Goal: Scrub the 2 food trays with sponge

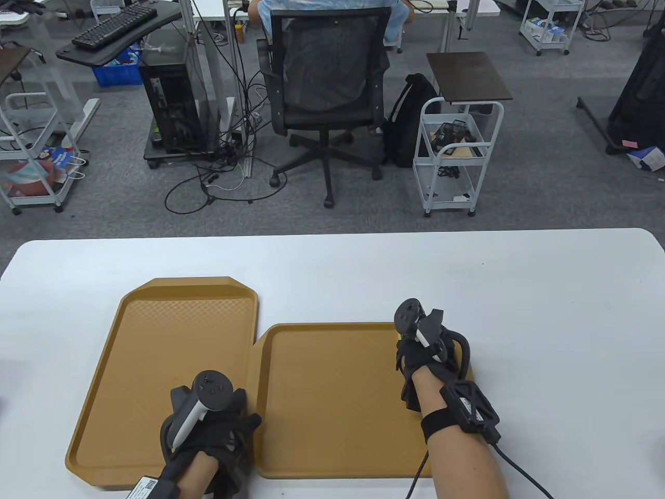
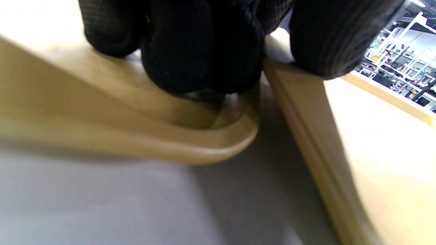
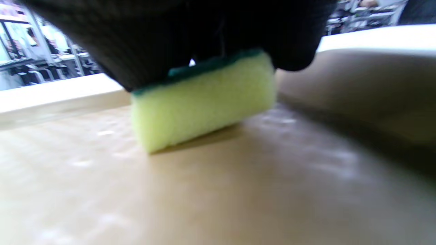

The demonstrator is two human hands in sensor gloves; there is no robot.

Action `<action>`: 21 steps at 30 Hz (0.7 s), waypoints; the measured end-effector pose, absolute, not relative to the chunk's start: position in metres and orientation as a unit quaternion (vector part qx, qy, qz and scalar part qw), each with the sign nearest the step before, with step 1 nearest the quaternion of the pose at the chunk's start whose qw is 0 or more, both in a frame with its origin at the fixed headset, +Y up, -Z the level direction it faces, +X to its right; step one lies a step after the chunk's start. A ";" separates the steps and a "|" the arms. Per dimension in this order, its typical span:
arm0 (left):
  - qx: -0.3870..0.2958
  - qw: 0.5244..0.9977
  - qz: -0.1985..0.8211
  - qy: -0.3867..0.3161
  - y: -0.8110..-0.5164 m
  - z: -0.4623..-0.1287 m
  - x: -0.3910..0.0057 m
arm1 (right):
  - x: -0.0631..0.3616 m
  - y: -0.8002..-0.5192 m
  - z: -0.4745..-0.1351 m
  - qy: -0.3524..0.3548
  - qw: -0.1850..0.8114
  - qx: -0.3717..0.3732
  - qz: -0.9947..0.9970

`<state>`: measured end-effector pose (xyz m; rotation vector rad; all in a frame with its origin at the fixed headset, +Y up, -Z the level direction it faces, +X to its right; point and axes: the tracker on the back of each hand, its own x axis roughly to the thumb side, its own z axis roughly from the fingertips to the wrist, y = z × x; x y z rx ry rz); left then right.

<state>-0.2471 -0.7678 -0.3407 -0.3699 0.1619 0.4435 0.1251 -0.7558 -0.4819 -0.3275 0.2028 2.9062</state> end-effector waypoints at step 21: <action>-0.183 0.955 0.219 0.078 -0.768 -0.342 -0.248 | -0.038 -0.767 -0.478 0.095 0.216 0.057 0.970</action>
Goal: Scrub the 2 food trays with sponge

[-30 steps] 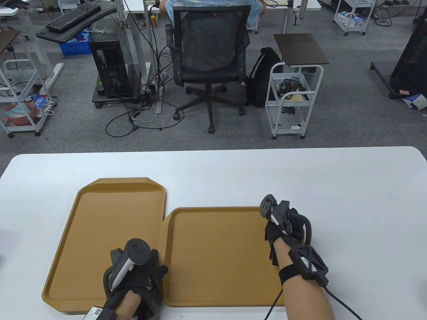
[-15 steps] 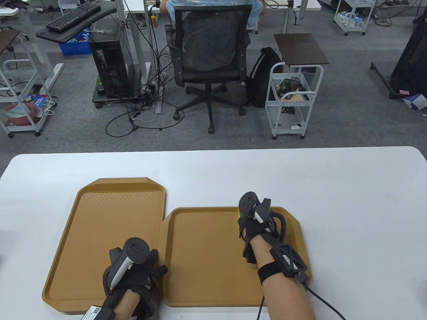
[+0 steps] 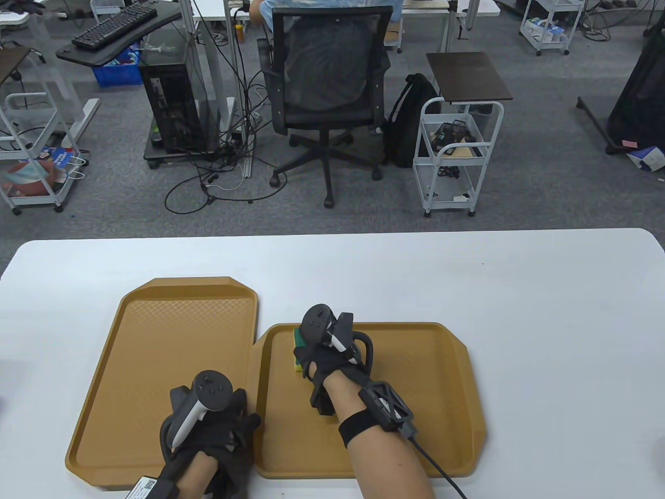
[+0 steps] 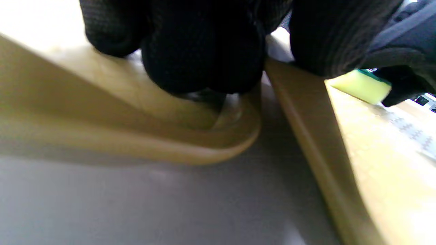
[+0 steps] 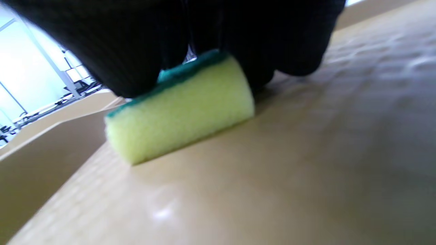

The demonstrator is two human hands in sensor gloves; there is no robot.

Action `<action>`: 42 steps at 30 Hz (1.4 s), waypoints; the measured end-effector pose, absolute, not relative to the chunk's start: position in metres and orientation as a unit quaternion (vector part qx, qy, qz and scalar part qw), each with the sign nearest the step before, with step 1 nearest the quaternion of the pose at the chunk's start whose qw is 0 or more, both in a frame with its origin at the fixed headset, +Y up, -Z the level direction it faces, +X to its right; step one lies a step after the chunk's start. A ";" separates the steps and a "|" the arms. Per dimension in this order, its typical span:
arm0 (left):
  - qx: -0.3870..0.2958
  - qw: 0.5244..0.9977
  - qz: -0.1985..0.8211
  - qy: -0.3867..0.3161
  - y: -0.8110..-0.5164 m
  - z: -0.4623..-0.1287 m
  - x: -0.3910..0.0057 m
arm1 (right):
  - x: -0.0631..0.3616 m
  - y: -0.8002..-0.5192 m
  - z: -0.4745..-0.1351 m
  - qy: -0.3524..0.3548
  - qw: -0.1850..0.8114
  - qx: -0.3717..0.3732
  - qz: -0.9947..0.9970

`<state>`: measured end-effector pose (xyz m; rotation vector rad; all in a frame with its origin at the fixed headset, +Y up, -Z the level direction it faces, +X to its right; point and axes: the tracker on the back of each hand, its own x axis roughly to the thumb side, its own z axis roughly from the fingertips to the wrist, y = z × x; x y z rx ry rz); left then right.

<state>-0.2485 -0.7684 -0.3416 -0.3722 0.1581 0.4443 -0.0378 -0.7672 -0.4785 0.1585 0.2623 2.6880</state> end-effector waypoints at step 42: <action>-0.187 0.956 0.216 0.072 -0.770 -0.342 -0.251 | -0.077 -0.768 -0.347 0.221 0.161 0.186 0.944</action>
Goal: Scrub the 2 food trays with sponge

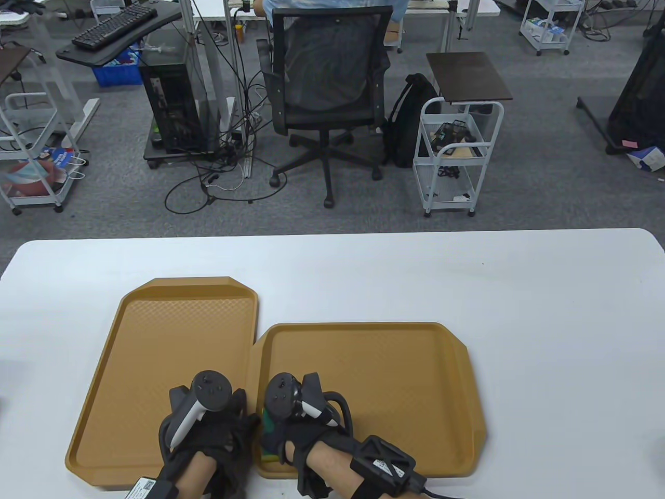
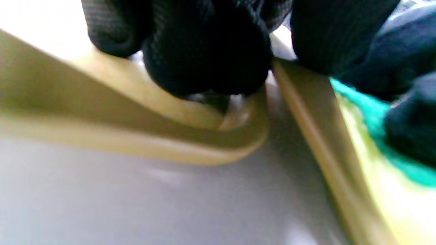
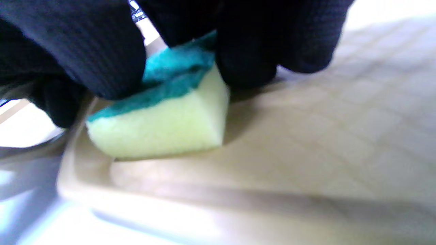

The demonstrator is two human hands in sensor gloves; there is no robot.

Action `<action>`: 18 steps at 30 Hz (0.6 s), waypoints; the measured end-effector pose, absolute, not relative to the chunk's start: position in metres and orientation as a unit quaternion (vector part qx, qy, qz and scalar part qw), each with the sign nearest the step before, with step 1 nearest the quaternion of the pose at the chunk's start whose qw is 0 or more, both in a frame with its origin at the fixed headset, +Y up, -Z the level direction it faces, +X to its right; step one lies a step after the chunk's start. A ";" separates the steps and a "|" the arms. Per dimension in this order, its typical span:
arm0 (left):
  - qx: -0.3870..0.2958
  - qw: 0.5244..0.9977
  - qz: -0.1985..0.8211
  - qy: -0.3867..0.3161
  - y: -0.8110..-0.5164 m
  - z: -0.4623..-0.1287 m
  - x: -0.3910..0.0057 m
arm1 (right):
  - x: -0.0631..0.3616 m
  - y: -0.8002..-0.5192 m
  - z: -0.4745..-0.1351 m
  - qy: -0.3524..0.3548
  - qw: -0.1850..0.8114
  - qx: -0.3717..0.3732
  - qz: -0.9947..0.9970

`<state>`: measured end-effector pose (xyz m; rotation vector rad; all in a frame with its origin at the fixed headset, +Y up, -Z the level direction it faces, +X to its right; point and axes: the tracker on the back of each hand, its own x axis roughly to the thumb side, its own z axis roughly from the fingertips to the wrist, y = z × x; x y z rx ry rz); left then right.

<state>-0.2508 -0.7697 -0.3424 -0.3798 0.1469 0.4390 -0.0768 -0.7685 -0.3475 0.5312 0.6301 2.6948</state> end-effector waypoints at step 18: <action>-0.188 0.956 0.214 0.070 -0.770 -0.343 -0.251 | -0.056 -0.765 -0.329 0.205 0.103 0.205 0.951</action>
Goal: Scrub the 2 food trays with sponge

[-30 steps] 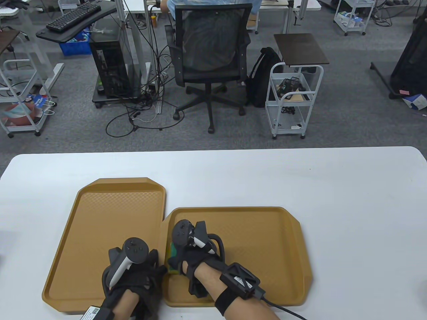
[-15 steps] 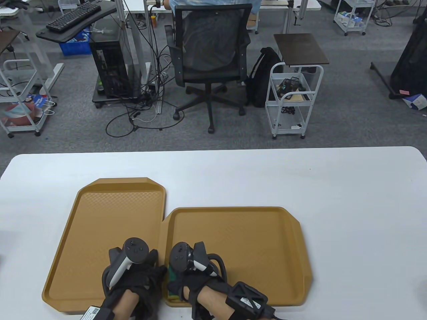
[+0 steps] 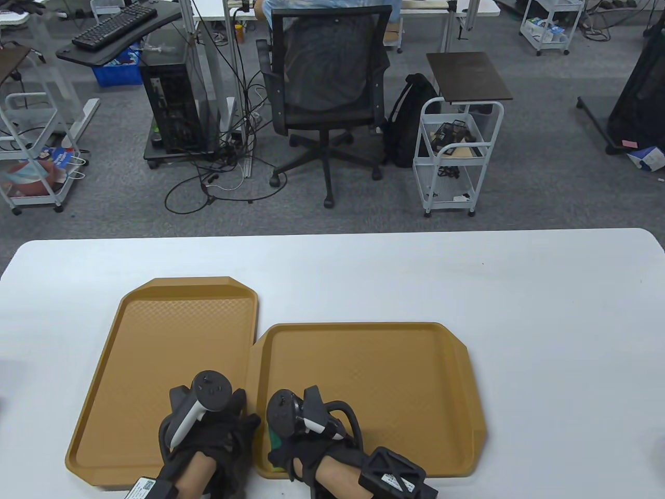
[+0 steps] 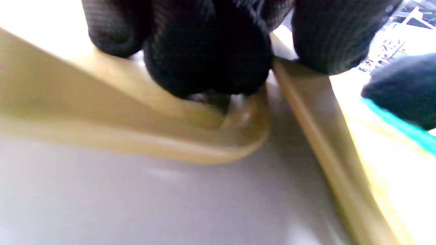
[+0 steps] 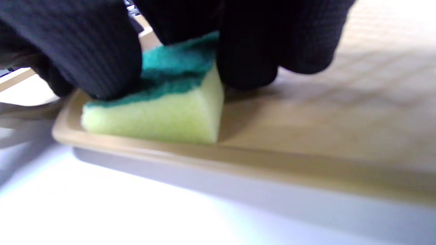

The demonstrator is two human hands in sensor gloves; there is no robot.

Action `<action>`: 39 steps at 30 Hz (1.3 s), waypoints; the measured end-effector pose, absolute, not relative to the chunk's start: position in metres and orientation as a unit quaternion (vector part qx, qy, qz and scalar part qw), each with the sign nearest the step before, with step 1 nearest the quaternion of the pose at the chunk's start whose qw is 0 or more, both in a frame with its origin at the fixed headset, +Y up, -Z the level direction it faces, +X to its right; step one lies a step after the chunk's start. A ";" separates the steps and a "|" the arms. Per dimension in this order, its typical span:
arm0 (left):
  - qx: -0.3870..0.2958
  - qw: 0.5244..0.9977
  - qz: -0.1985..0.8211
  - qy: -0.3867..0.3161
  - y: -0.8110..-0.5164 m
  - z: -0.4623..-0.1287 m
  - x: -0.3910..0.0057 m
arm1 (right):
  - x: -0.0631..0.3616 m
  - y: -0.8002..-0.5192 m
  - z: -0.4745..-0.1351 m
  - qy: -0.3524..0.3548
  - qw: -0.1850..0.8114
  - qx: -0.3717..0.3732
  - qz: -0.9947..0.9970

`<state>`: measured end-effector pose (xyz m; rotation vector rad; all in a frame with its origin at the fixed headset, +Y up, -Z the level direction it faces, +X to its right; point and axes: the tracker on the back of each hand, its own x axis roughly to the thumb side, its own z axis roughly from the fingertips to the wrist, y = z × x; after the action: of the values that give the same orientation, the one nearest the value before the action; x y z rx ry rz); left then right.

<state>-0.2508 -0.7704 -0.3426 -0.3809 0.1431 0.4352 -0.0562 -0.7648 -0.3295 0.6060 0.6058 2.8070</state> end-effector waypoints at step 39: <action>-0.186 0.956 0.213 0.074 -0.771 -0.342 -0.250 | 0.159 -0.758 -0.334 0.160 0.062 0.045 0.984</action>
<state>-0.2501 -0.7711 -0.3421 -0.3782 0.1500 0.4315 0.1592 -0.7584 -0.3341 0.1350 0.4839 2.9753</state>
